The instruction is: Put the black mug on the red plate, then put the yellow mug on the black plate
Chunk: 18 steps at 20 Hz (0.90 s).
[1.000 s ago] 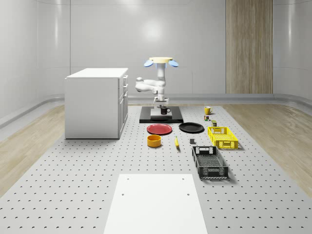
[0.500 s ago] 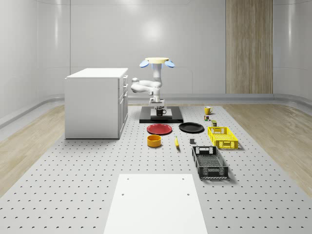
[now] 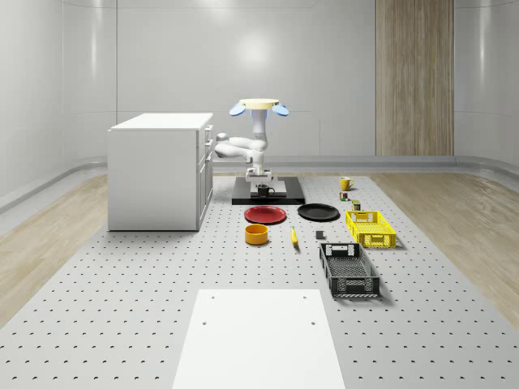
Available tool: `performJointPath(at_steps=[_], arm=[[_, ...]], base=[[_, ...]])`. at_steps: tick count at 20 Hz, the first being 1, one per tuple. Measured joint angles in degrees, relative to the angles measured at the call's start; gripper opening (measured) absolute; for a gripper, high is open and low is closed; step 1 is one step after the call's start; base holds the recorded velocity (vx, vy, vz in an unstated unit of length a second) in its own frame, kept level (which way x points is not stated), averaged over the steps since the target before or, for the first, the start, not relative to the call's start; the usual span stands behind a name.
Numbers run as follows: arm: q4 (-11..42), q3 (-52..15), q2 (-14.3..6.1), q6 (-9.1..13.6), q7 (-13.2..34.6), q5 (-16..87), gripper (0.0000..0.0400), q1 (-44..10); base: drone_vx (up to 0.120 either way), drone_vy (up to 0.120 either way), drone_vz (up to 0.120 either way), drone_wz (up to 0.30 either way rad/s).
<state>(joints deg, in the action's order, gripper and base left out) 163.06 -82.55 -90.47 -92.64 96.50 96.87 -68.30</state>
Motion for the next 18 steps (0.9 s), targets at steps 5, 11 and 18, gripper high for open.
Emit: performJointPath(at_steps=[5,11,18], arm=[[0.0,-0.02,-0.17,-0.16,0.02,-0.07,0.011,-0.02],[-0.01,-0.01,-0.34,-0.33,0.03,-0.11,0.011,-0.05],[-0.64,4.16,-0.58,-1.87,0.14,3.77,0.011,-0.58]], base=[[0.12,0.0,-0.112,0.0],[0.1,0.0,0.0,0.0],[0.0,0.0,0.0,0.0]])
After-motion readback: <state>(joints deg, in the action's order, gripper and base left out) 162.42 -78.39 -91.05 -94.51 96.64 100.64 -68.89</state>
